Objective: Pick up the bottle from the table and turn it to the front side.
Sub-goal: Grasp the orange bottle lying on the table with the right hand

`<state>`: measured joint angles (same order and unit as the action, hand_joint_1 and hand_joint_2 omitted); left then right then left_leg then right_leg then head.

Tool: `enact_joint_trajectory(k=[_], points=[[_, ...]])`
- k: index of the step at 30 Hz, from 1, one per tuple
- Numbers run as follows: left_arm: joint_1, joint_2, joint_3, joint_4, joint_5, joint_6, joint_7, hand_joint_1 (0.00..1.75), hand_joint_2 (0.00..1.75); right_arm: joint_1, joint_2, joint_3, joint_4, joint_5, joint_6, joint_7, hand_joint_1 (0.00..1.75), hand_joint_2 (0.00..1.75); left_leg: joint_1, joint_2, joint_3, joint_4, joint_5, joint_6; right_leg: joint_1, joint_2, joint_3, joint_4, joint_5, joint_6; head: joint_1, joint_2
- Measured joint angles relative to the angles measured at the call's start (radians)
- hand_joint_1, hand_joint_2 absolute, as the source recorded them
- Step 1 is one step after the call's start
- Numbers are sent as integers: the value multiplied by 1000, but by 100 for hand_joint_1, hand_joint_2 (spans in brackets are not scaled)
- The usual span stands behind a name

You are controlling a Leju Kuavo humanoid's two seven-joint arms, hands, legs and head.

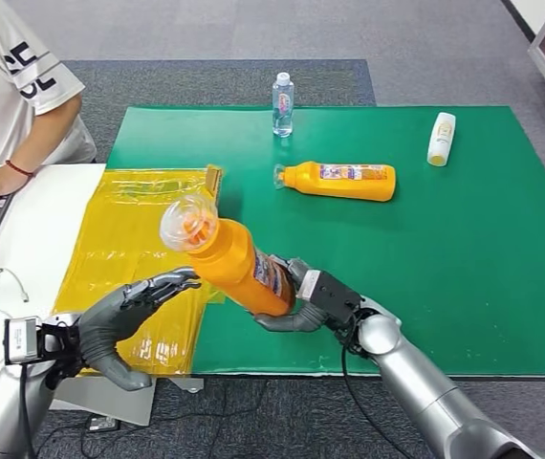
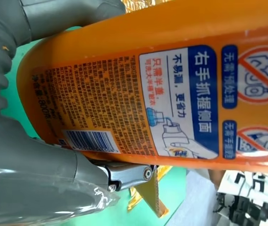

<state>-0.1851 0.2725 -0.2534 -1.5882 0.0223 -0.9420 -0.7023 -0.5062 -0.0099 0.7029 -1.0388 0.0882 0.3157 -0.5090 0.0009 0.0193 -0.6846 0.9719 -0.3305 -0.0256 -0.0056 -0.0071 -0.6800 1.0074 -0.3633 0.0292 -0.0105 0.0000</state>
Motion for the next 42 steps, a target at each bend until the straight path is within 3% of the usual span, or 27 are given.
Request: enact_joint_trajectory(k=[5,10,27,35,42], points=[[11,18,-7,-23,-9,95,0,0,175,19,-14,-20,9,-38,-33,-18,175,175,0,0,0,0,0,0,0,0,0,0,0,0,0,0],[47,24,8,-55,-13,175,0,0,175,72,-45,-105,-19,-47,-65,-17,175,175,0,0,0,0,-1,0,0,0,0,0,0,0,0,0],[124,16,111,-130,0,175,0,0,175,184,-95,-283,-150,14,-53,-3,175,175,0,0,-1,0,-1,0,0,0,-1,0,-1,0,0,0],[87,4,201,38,-28,237,0,0,175,274,-146,-319,-242,74,-23,-83,175,175,0,0,-2,0,-1,0,0,0,-2,0,0,0,0,0],[27,-24,284,235,34,221,0,0,175,331,-171,-349,-289,97,-11,-104,175,175,0,0,-3,0,-1,0,0,0,-3,0,1,0,0,0]])
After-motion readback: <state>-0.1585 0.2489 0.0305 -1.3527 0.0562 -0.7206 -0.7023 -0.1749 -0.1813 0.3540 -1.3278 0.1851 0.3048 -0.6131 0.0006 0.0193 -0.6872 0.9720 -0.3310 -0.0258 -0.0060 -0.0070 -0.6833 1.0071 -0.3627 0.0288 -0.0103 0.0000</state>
